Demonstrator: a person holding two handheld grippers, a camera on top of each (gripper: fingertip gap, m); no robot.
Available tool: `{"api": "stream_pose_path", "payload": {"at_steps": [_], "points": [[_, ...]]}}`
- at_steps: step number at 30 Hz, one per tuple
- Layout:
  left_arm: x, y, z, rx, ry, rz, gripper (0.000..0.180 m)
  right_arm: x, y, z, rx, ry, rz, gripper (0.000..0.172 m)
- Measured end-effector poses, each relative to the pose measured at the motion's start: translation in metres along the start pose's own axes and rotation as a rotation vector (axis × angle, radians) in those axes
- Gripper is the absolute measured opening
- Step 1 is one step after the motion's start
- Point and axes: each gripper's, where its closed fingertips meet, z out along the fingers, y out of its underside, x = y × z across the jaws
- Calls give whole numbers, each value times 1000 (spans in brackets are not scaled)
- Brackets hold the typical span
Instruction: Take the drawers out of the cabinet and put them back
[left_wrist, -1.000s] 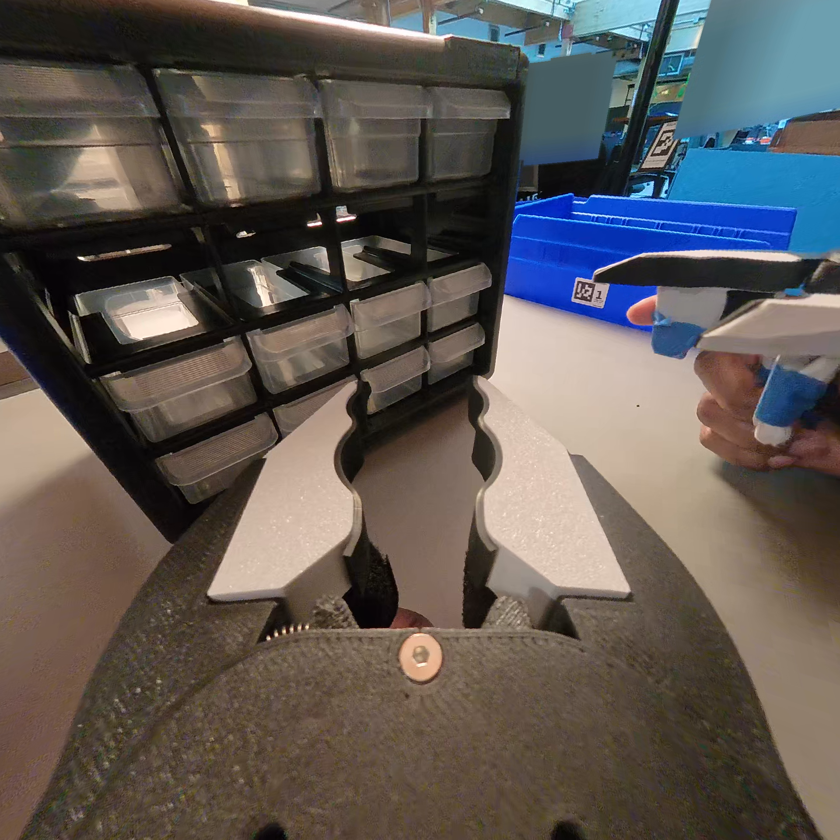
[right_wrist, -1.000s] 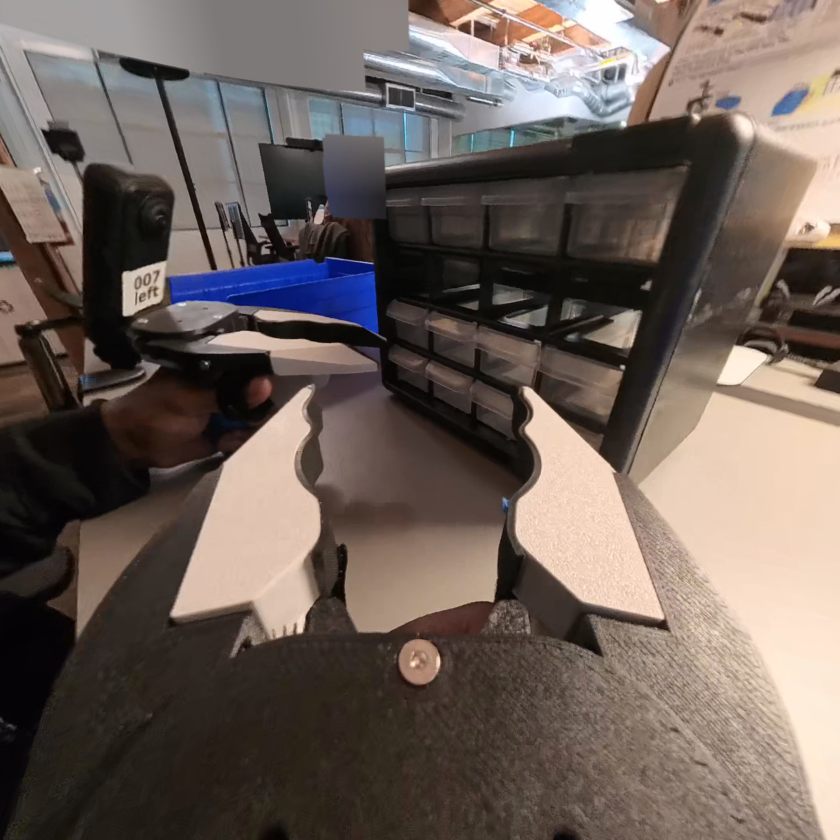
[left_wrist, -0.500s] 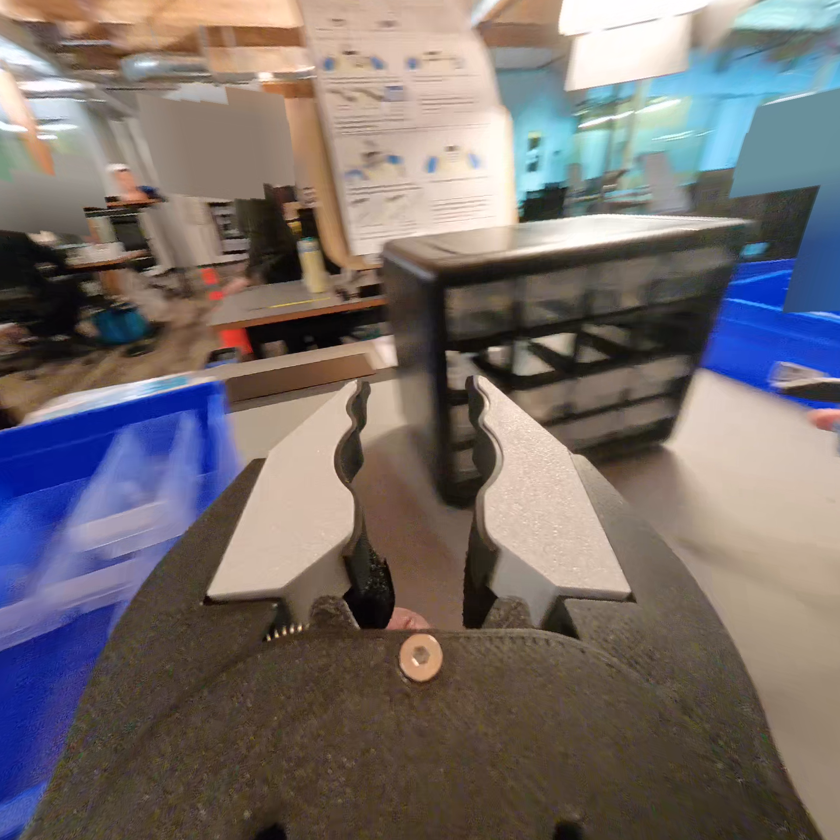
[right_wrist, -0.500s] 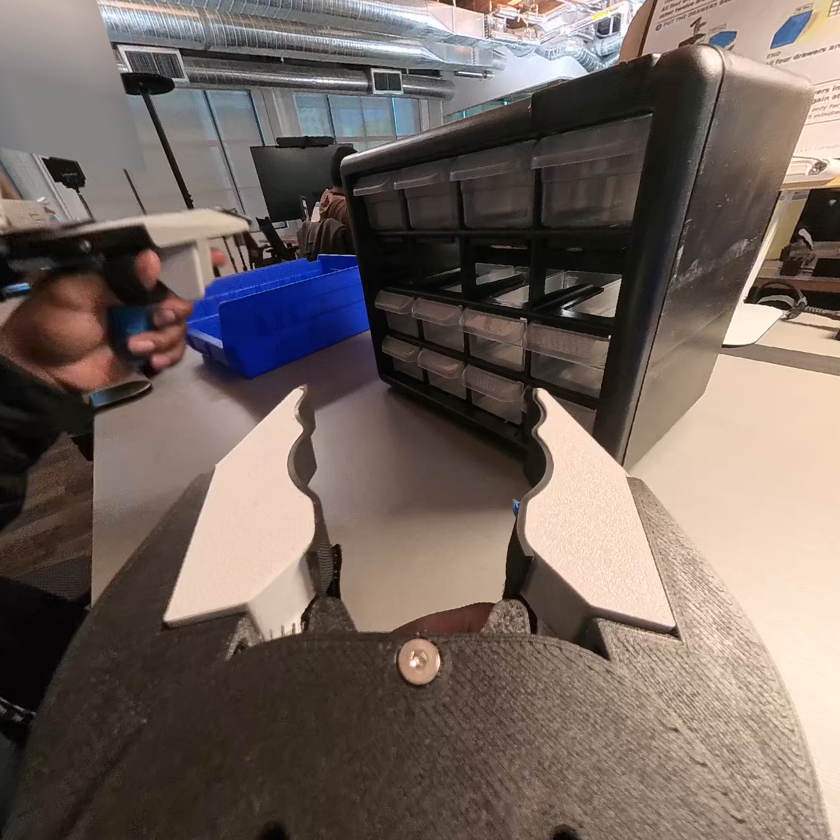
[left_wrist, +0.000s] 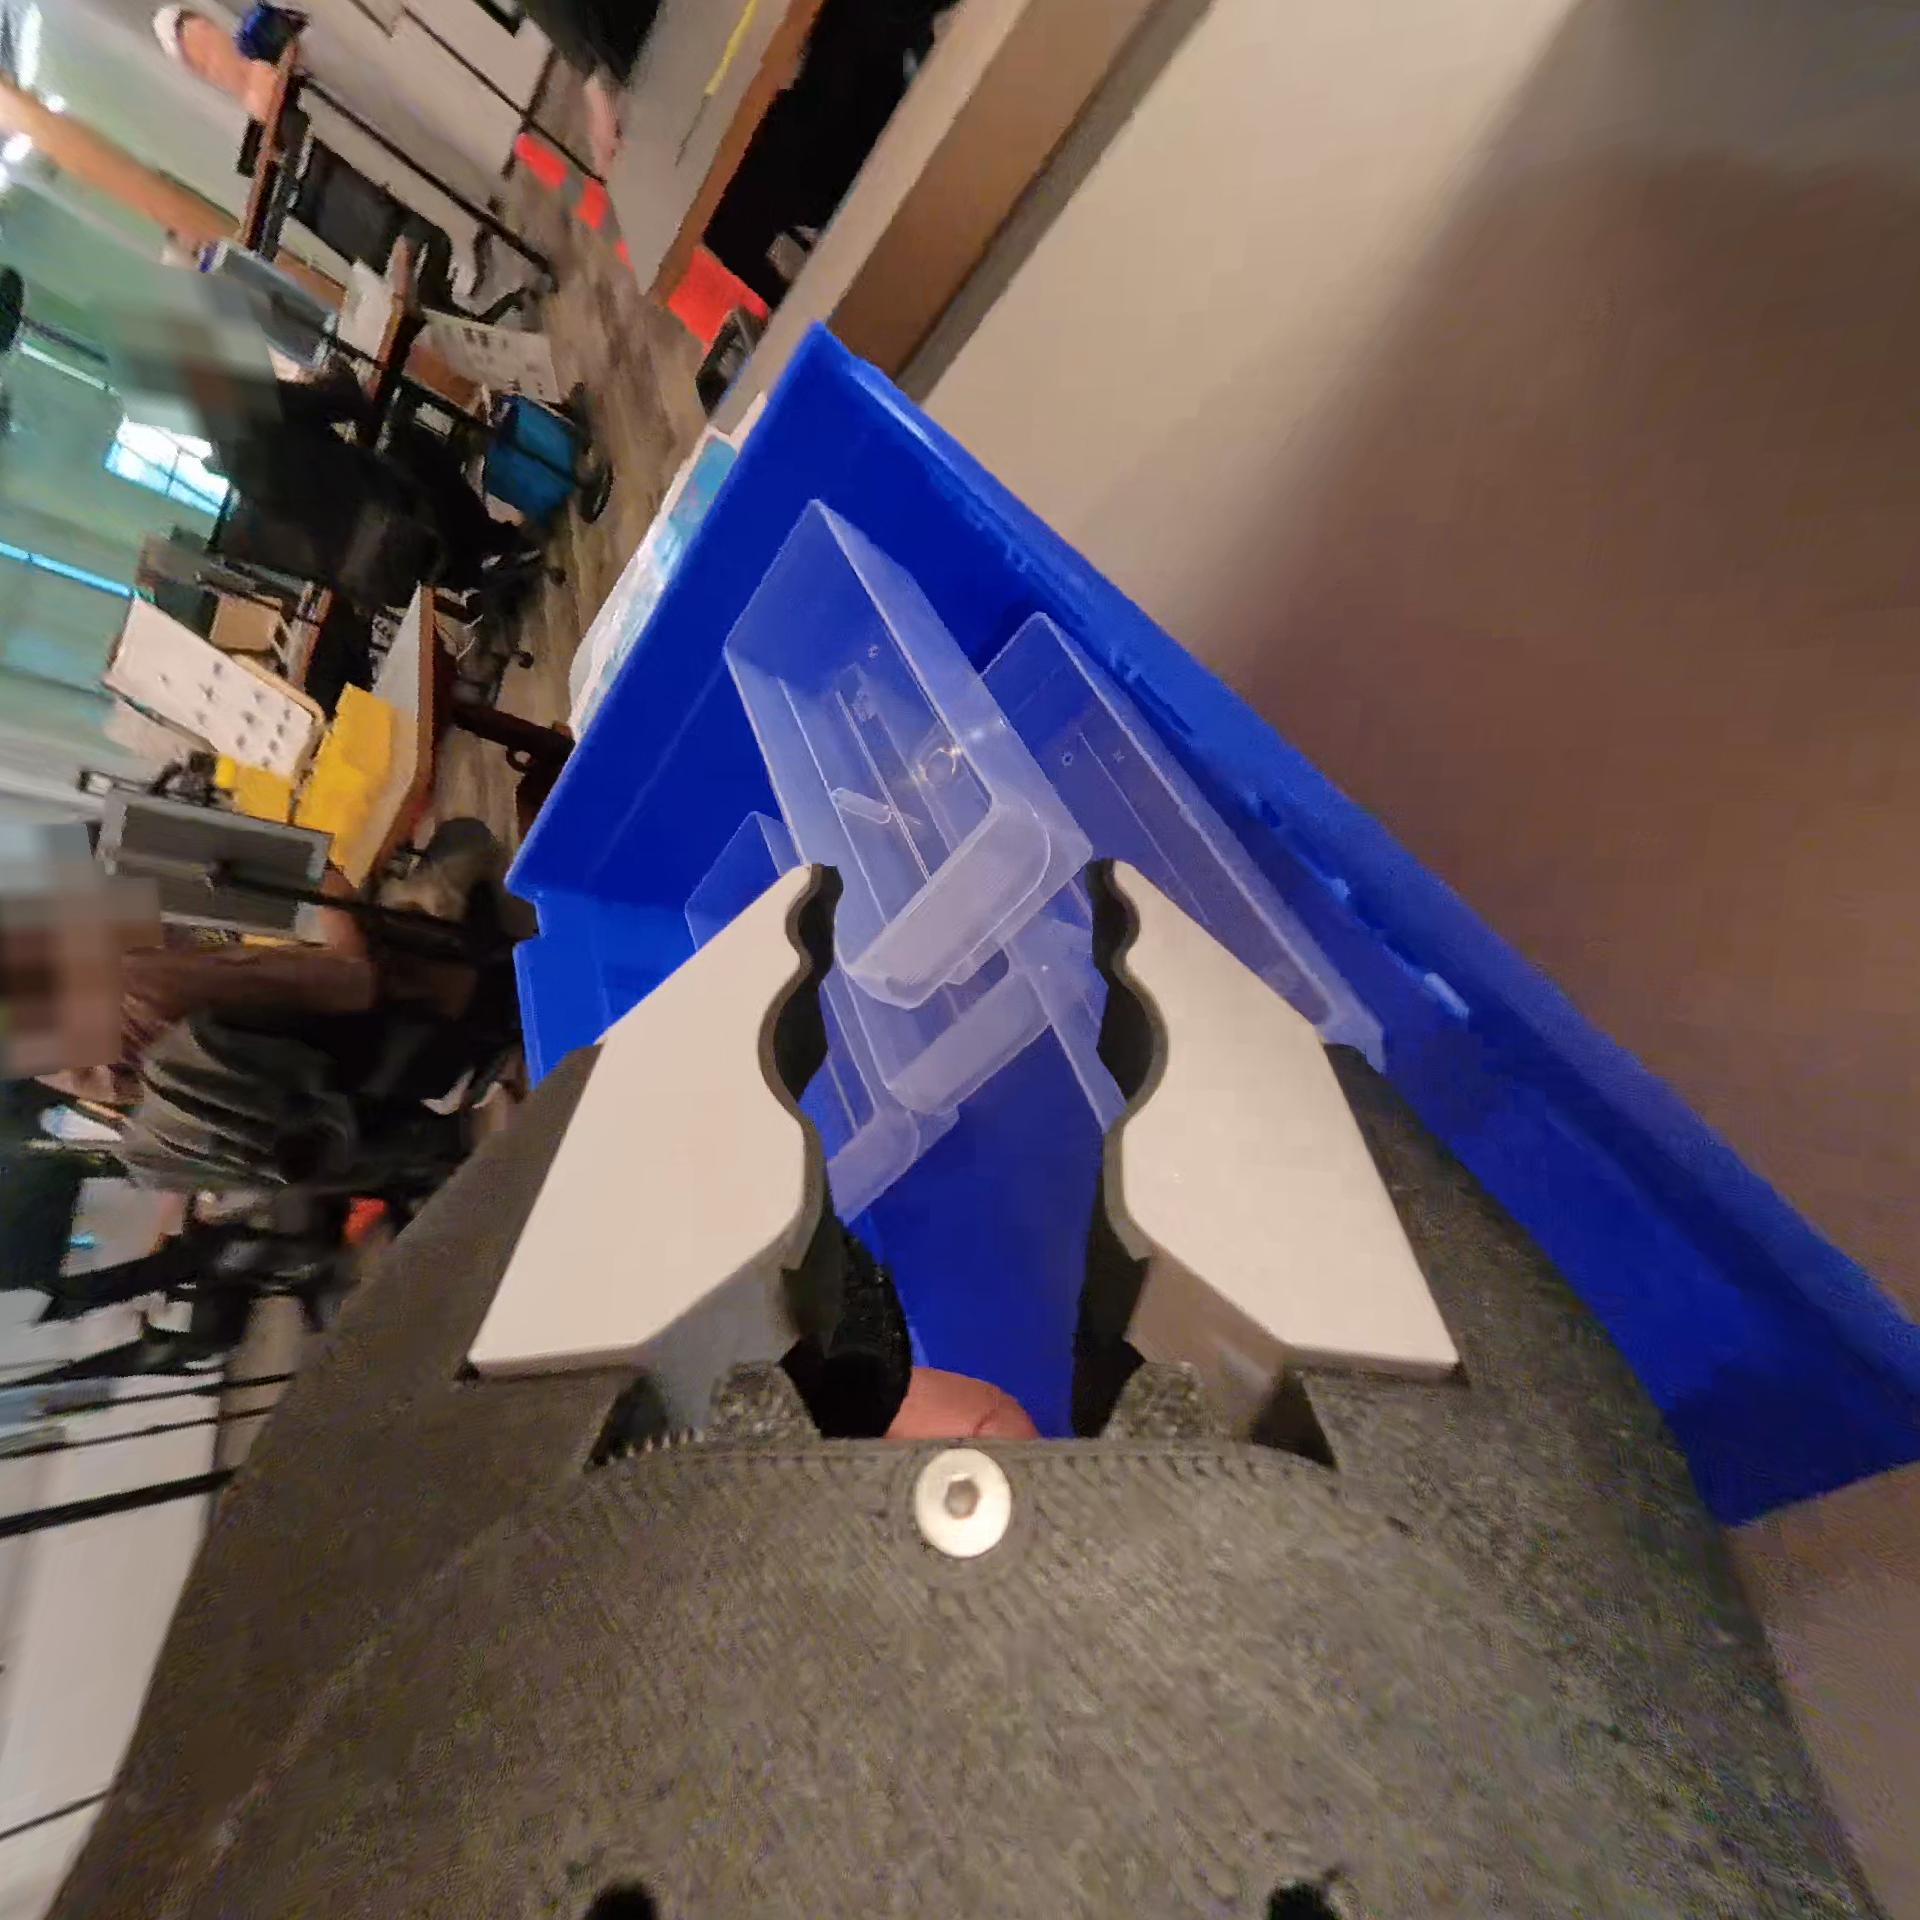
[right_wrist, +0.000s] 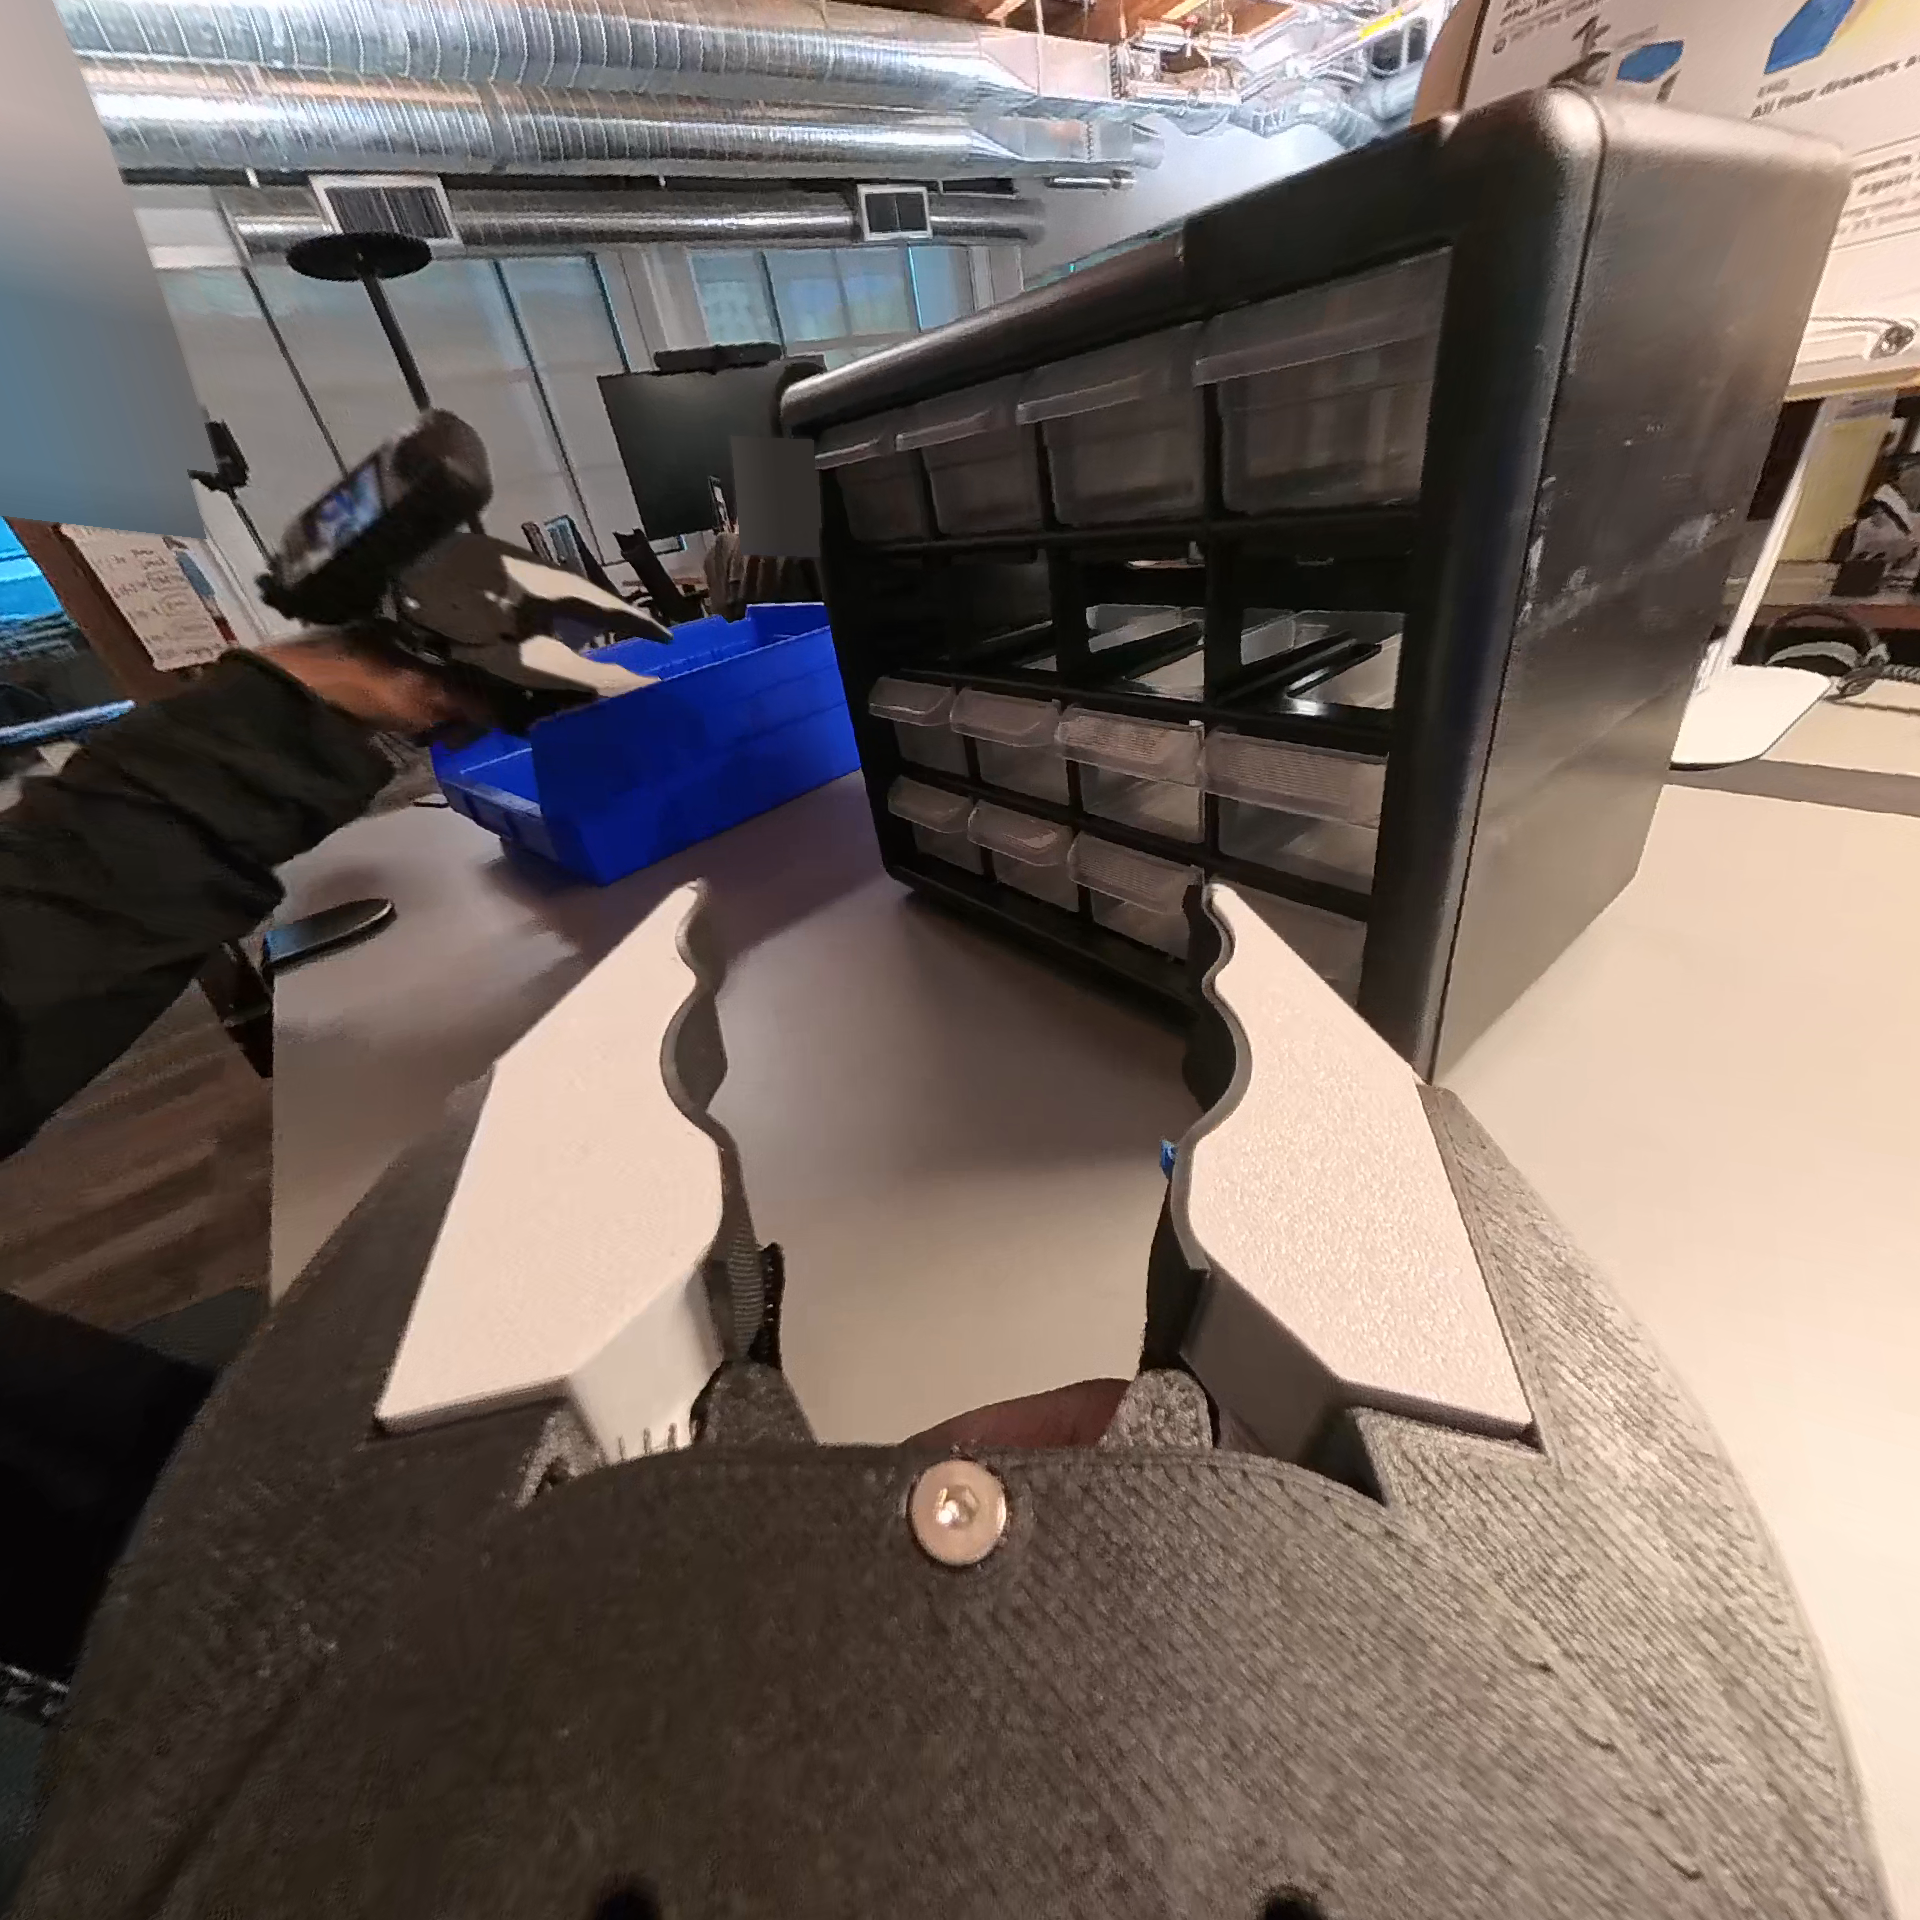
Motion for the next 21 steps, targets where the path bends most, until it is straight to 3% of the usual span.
{"api": "stream_pose_path", "payload": {"at_steps": [9, 11, 15, 21], "points": [[-3, 19, 35, -100, 66, 176, 46, -1, 1, 0, -6, -24, 34, 91], [1, 20, 37, -100, 85, 199, 33, -1, 1, 0, -5, -27, 39, 91], [-3, 16, 31, -76, 42, 219, 20, -1, 0, -1, -1, -28, 41, 90], [-18, -6, 1, 53, -107, 247, 18, -1, 0, -1, 0, -27, 39, 89]]}}
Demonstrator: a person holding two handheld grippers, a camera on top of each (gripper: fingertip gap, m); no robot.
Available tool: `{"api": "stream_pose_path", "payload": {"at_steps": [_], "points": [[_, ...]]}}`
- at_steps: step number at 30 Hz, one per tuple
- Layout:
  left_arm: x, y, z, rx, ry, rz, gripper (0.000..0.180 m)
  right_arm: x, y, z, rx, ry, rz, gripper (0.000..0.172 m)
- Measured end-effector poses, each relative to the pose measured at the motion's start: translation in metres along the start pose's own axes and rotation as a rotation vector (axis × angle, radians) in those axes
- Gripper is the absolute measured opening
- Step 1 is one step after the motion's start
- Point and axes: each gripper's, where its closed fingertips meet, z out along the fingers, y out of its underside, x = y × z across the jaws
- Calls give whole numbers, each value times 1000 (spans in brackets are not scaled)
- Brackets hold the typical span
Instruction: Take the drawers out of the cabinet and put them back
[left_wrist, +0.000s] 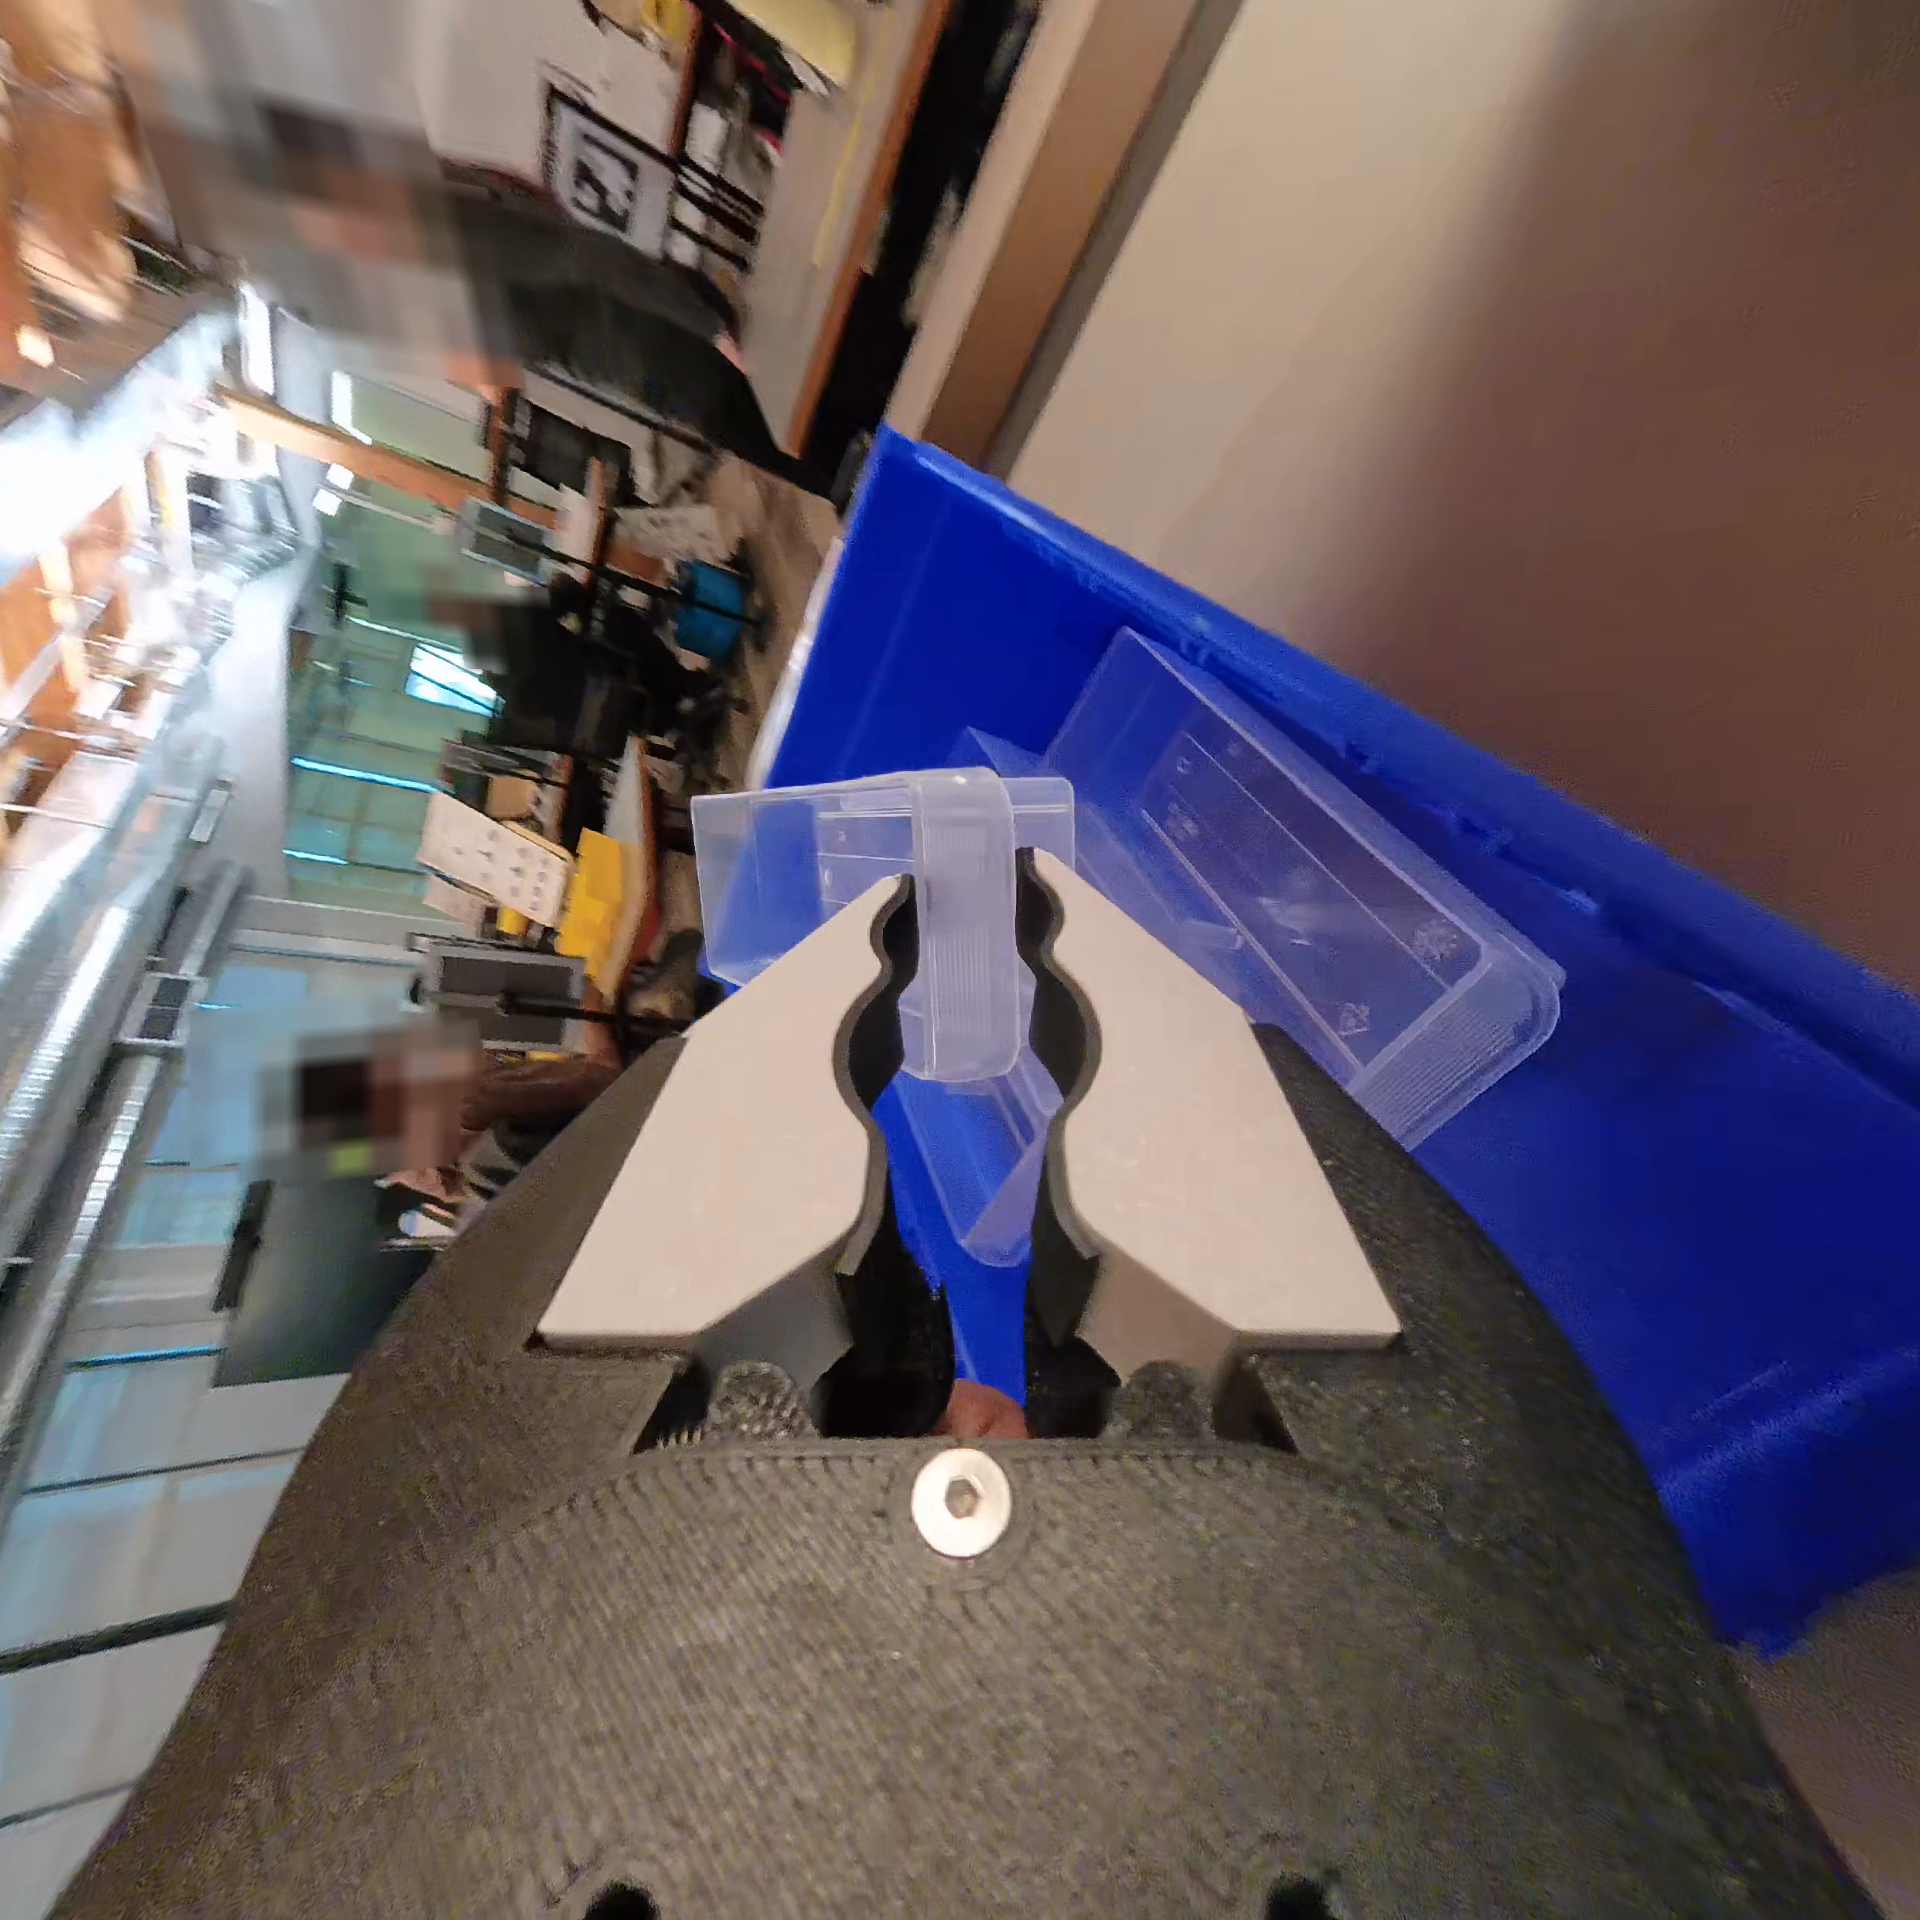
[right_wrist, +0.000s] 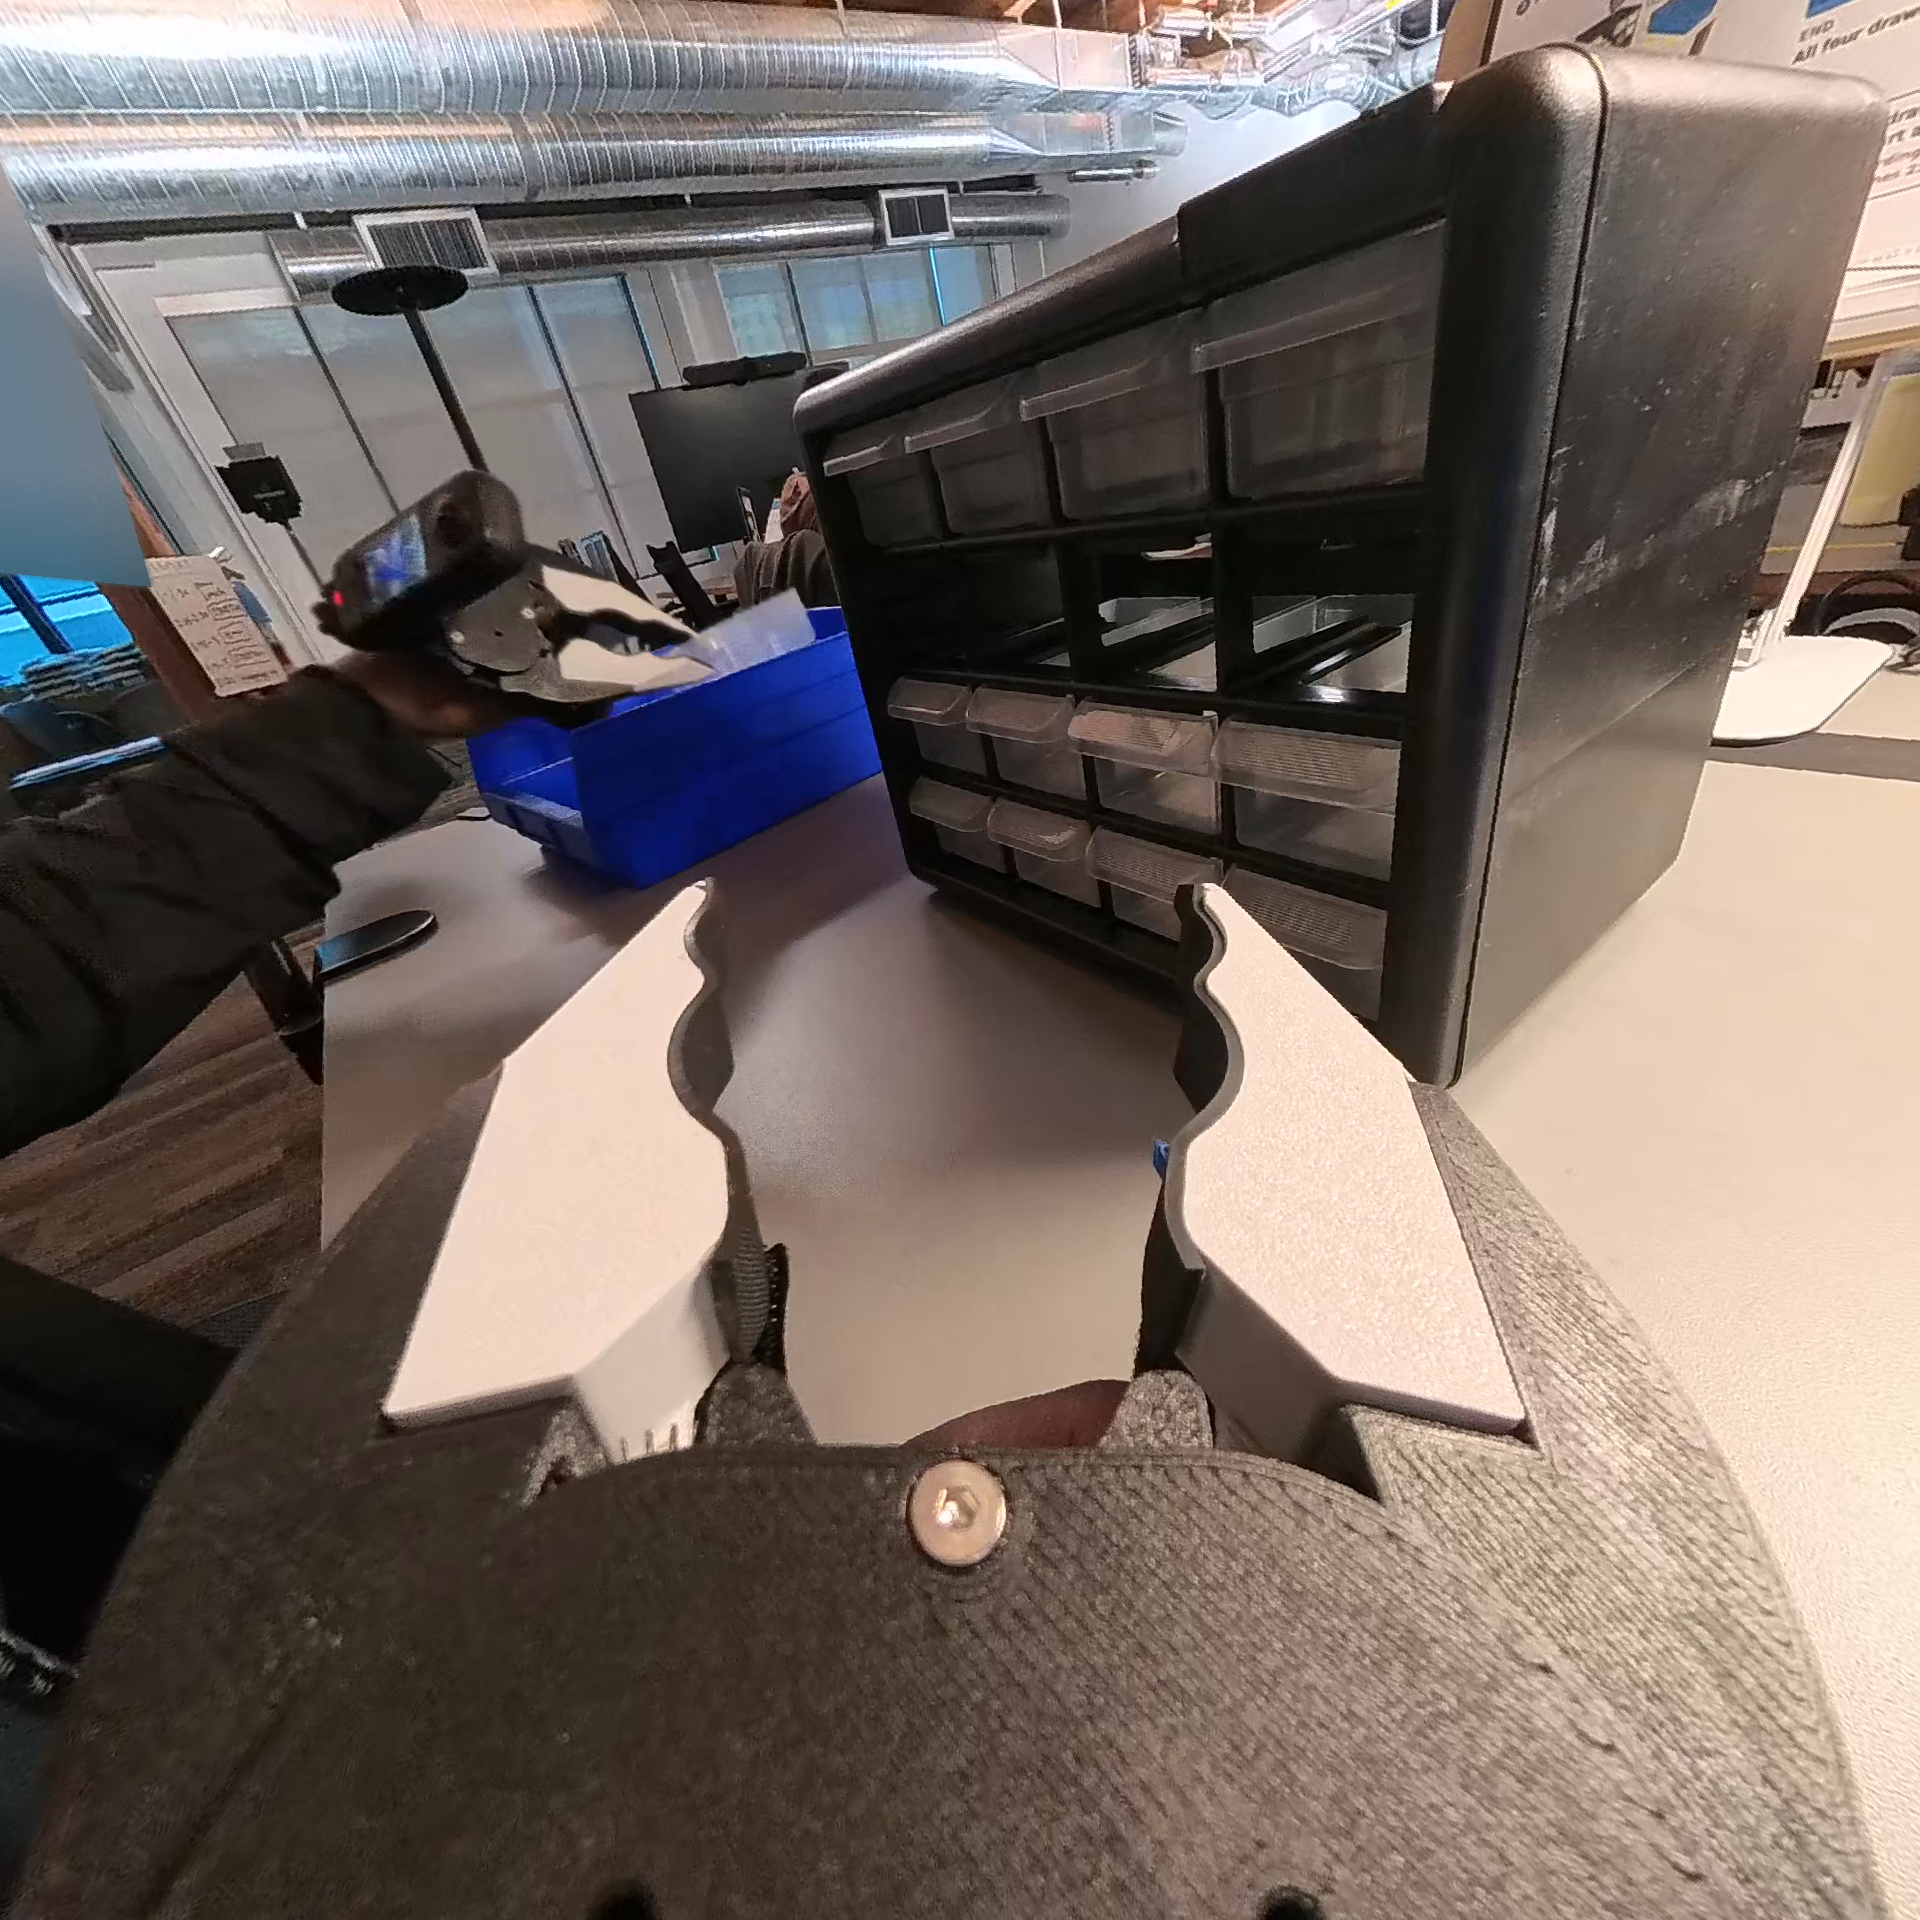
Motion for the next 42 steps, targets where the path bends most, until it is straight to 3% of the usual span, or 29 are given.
{"api": "stream_pose_path", "payload": {"at_steps": [3, 7, 12, 16, 21, 28, 34, 42], "points": [[-10, -19, -27, 85, -74, 32, 18, 0, 0, 0, 1, 1, 1, 89], [-4, -74, -84, 306, -72, 51, 18, 1, 0, 0, 3, 2, 7, 88], [53, -149, -166, 637, 129, 115, 18, 1, 0, 0, 3, -2, 11, 87], [114, -183, -205, 818, 329, 155, 18, 0, -1, -1, 6, -16, 16, 84], [164, -198, -189, 823, 379, 249, 18, -2, 1, 1, -3, -37, 30, 80], [195, -211, -184, 755, 268, 494, 18, -5, 5, 2, -35, -45, 15, 78], [175, -191, -186, 659, 195, 543, 18, -10, 11, 6, -81, -62, -9, 78], [151, -194, -162, 613, 256, 589, 18, -7, 11, 8, -85, -67, 22, 78]]}}
